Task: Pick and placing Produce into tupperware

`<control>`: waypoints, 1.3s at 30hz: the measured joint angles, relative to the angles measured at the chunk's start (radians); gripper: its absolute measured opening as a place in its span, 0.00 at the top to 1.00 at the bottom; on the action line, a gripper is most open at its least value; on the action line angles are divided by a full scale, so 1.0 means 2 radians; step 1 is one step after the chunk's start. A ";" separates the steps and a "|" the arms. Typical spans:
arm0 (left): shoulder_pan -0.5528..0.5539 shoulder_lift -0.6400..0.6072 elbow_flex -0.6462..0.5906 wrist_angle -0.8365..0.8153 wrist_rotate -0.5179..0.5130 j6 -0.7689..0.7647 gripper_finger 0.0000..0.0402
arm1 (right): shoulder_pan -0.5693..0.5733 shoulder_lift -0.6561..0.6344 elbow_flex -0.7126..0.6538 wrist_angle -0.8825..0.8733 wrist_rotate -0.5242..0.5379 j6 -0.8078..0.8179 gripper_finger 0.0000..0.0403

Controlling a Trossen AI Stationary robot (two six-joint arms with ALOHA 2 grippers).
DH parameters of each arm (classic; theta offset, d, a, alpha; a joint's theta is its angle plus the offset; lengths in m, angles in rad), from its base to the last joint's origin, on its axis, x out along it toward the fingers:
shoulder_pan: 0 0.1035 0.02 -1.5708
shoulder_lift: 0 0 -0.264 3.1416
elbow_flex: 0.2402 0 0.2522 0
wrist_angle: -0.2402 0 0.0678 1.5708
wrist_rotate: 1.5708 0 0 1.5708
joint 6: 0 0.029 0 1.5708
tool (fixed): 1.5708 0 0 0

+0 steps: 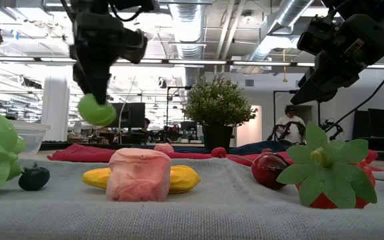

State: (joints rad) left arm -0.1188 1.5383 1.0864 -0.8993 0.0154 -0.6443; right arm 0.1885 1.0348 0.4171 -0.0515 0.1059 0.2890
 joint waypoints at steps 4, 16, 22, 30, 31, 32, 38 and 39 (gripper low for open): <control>-0.020 0.000 0.006 -0.061 -0.019 -0.033 0.44 | 0.000 0.000 0.000 0.000 0.000 0.000 0.84; -0.085 0.000 0.006 -0.155 -0.038 -0.122 0.44 | 0.000 0.000 0.000 0.014 0.000 0.000 0.84; -0.113 0.000 0.006 -0.236 -0.041 -0.174 0.44 | 0.000 0.000 0.000 0.017 0.000 0.000 0.84; -0.128 0.000 0.006 -0.238 -0.014 -0.196 0.44 | 0.000 0.000 0.000 0.019 0.000 0.000 0.84; -0.128 0.000 0.006 -0.234 -0.011 -0.196 0.44 | 0.000 0.000 0.000 0.019 0.000 0.000 0.84; -0.128 0.000 0.006 -0.231 -0.008 -0.198 0.44 | 0.000 0.000 0.000 0.019 0.000 0.000 0.84; -0.128 -0.001 -0.021 -0.183 0.020 -0.200 0.44 | 0.004 0.000 0.000 0.019 0.000 0.000 0.84; -0.128 -0.001 -0.028 -0.175 0.026 -0.199 0.44 | 0.004 0.000 0.000 0.018 0.000 0.000 0.84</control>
State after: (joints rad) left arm -0.3756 1.5368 1.0300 -1.2493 0.0666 -1.0428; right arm 0.1970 1.0348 0.4168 -0.0147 0.1063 0.2897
